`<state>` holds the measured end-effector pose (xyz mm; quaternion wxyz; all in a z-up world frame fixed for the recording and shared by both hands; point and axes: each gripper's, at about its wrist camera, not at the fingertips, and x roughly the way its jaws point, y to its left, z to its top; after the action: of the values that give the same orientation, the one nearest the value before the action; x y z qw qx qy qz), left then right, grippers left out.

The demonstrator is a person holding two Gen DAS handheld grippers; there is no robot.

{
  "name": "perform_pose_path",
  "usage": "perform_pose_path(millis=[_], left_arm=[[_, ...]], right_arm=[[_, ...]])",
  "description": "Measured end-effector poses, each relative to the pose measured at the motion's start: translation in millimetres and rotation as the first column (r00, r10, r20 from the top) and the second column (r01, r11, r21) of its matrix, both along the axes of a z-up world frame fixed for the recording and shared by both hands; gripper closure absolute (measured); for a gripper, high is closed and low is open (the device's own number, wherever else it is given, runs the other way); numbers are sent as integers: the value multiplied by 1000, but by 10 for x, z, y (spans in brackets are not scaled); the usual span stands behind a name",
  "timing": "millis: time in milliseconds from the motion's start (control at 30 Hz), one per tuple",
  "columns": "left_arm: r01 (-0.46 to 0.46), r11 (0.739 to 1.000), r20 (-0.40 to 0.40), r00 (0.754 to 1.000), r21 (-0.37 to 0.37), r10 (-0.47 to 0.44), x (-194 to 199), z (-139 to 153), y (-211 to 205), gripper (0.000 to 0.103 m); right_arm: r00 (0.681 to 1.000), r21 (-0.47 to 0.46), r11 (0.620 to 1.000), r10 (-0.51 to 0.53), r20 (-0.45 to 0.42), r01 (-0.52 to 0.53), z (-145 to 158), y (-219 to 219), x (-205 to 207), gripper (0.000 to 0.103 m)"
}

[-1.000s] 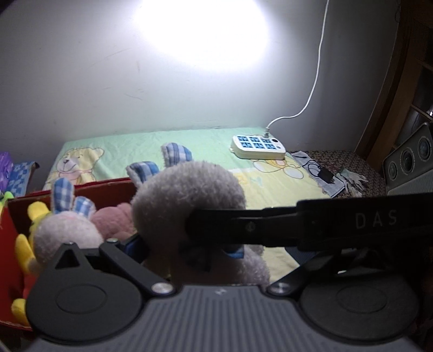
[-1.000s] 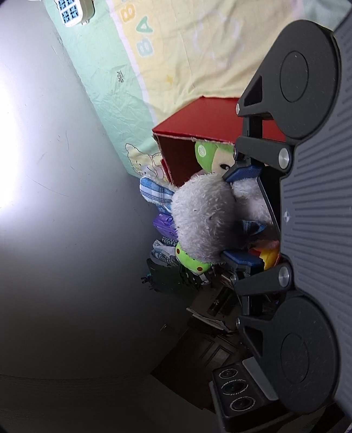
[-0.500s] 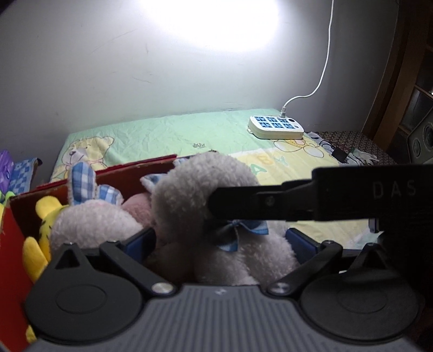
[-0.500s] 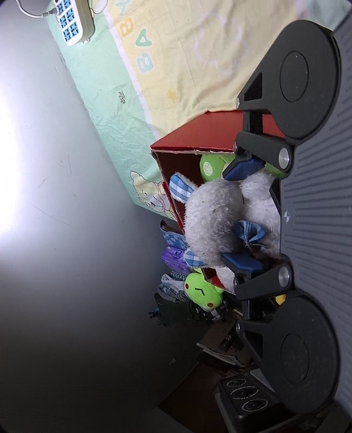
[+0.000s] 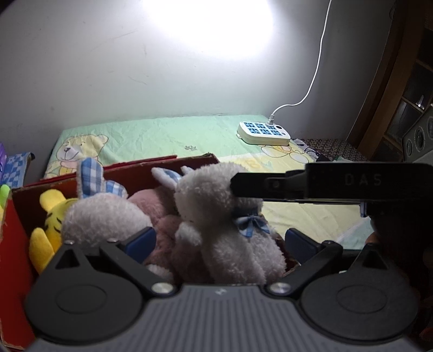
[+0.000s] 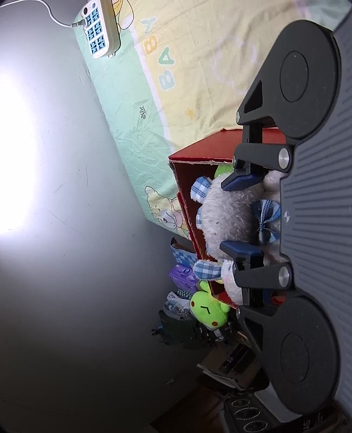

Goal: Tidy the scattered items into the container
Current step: 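Lower the bow-tied bunny into the box beside the other bunny, then open the right gripper and release the bow-tied bunny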

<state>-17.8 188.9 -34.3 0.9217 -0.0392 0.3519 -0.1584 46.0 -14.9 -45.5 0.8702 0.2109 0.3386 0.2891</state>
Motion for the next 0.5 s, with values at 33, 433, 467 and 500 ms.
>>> perform_pose_path(millis=[33, 433, 467, 500], left_arm=[[0, 1000, 1, 1000, 6, 0, -6, -7, -8, 2], [-23, 1000, 4, 1000, -3, 23, -58, 59, 33, 1], [-30, 1000, 10, 999, -7, 30, -74, 82, 46, 1], [-41, 999, 16, 999, -10, 41, -91, 105, 59, 1]], right_arm=[[1000, 7, 1000, 6, -6, -6, -14, 9, 20, 58], [1000, -16, 1000, 13, -6, -13, -27, 48, 50, 55], [1000, -17, 1000, 9, -3, -9, -10, 34, 32, 53], [1000, -19, 1000, 8, -3, -8, 2, 27, 19, 50]])
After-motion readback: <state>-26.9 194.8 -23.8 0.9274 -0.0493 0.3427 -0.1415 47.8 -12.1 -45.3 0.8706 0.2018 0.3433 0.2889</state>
